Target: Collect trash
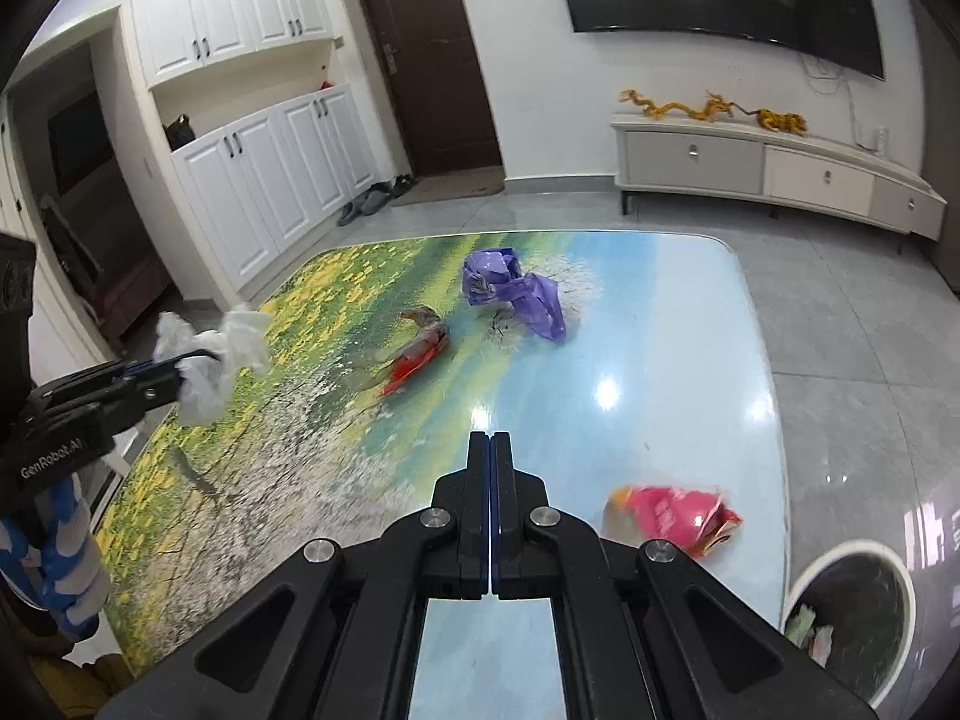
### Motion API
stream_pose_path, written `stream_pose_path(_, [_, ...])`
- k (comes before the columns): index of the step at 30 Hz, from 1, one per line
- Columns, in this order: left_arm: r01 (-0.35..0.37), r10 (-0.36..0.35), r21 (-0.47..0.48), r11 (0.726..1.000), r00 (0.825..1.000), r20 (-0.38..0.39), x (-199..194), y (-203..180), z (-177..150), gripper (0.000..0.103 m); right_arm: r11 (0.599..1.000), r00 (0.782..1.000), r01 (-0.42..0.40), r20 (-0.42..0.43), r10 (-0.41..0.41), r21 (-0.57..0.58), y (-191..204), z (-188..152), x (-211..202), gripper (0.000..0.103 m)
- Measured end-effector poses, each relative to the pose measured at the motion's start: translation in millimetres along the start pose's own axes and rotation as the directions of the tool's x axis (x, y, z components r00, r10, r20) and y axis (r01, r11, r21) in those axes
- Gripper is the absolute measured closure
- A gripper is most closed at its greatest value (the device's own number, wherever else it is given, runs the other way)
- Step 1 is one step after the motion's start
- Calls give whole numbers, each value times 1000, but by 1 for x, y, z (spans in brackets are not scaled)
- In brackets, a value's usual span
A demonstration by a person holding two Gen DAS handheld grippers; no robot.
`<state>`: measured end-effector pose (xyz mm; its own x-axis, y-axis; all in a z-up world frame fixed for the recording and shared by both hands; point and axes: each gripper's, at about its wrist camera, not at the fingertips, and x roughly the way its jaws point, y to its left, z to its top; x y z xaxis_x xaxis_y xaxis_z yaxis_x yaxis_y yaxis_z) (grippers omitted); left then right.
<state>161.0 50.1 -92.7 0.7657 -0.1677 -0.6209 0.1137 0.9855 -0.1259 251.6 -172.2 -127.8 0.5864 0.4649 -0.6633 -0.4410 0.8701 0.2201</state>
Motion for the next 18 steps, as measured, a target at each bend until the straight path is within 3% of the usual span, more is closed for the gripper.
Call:
stream_pose_path(2, [3,-3,-14,1000,1000,4,-7,6,-3,93,1000,1000,18,11,-19,17,-5,-5,-10,100])
stream_pose_path(4, [8,-8,-30,1000,1000,2,-8,13,-5,93,999,999,37,20,-38,30,-12,-9,-19,89])
stream_pose_path(6, [16,-16,-37,999,1000,-3,-5,17,-8,92,997,998,64,27,-65,47,-20,-15,-28,70])
stream_pose_path(10, [35,-36,-31,999,999,-17,9,18,-13,92,988,992,121,31,-124,100,-42,-27,-36,61])
stream_pose_path(18, [62,-61,0,998,996,-71,47,15,-20,92,983,984,171,-56,-168,60,-64,-19,7,34])
